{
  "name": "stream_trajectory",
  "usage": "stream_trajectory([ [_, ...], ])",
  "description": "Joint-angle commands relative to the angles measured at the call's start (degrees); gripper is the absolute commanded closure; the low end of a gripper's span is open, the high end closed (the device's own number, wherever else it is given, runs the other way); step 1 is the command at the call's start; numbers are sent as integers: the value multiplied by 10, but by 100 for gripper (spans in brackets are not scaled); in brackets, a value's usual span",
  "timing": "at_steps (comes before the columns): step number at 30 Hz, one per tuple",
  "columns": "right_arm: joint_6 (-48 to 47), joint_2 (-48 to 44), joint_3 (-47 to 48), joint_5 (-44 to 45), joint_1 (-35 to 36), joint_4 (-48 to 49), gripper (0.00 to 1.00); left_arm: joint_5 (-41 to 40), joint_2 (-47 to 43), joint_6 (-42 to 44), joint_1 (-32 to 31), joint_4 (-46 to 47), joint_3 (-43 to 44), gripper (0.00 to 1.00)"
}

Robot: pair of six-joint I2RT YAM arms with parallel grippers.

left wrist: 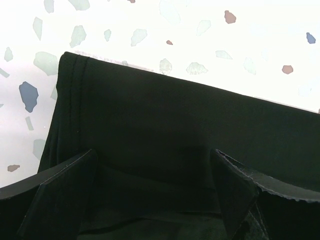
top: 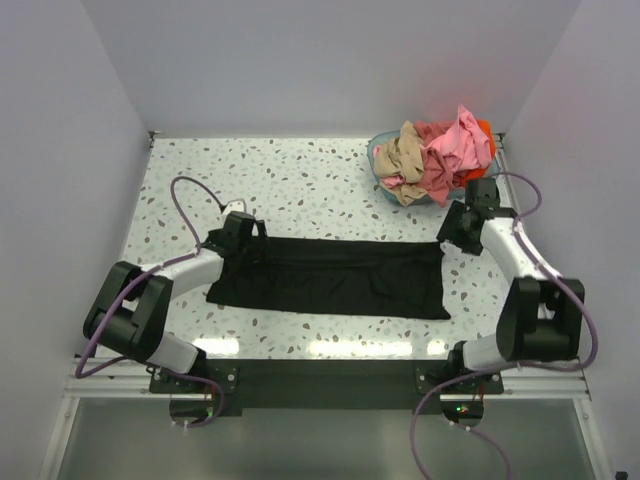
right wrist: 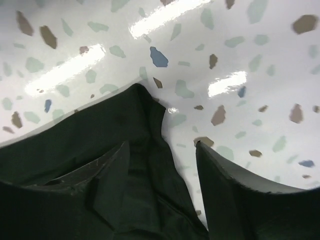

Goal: Fold and stack the t-shirts
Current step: Fold the tshirt

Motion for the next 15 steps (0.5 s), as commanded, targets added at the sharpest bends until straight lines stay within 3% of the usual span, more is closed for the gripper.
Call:
stream_trajectory([
  [1,-19,-129,-19,42,29,5,36,1,18,4,2,-26,-12,0],
  [3,-22,-193,-41,43,65,10,27,2,19,4,2,-26,-12,0],
  [5,-22,-219,-53,38,122,8,27,2,22,5,2,-25,-10,0],
  [9,-5,-235,-71,8,188,7,32,2,26,4,2,-25,-9,0],
  [15,17,-198,-95,-1,286,29,49,2,27,4,2,-27,-8,0],
])
